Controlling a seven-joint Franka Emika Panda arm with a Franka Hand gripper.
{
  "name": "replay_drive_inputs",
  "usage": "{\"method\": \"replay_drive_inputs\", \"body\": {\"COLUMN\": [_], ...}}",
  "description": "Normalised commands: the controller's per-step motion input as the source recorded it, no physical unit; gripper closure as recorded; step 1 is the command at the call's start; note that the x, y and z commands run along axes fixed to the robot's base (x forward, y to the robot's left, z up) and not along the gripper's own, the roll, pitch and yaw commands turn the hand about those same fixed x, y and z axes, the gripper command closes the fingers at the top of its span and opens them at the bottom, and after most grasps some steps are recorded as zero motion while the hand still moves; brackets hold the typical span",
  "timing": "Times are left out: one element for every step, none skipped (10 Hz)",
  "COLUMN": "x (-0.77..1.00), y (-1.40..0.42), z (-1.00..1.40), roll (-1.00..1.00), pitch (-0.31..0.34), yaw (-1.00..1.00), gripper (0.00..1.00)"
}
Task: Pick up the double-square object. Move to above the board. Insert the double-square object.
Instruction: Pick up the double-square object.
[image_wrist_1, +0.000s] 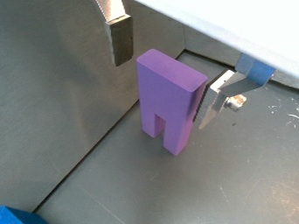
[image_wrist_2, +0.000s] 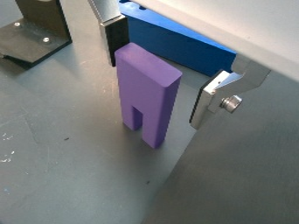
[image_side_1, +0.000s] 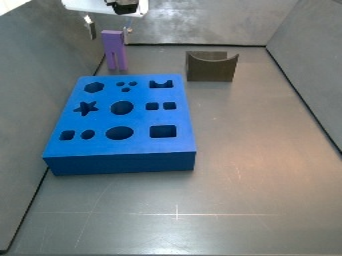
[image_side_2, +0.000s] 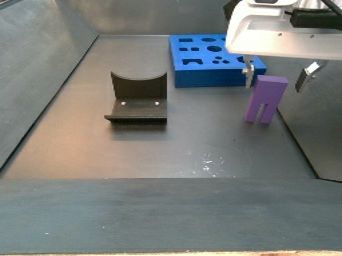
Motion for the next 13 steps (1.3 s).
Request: {"method": "replay_drive_inputs", "body": {"x": [0.03, 0.02, 0.00, 0.01, 0.00, 0.00, 0.00, 0.00, 0.00, 0.00, 0.00, 0.00, 0.00], "y": [0.00, 0.00, 0.00, 0.00, 0.00, 0.00, 0.00, 0.00, 0.00, 0.00, 0.00, 0.00, 0.00], "z": [-0.16, -0.10, -0.03, -0.02, -0.03, 0.00, 0.00, 0.00, 0.00, 0.00, 0.00, 0.00, 0.00], "roll": [0.00, 0.00, 0.00, 0.00, 0.00, 0.00, 0.00, 0.00, 0.00, 0.00, 0.00, 0.00, 0.00], "pitch": [0.000, -0.040, -0.057, -0.037, -0.049, -0.014, 0.000, 0.000, 0.000, 0.000, 0.000, 0.000, 0.000], "yaw": [0.00, 0.20, 0.20, 0.20, 0.20, 0.00, 0.00, 0.00, 0.00, 0.00, 0.00, 0.00, 0.00], "gripper": [0.00, 0.00, 0.00, 0.00, 0.00, 0.00, 1.00, 1.00, 1.00, 1.00, 1.00, 1.00, 1.00]}}
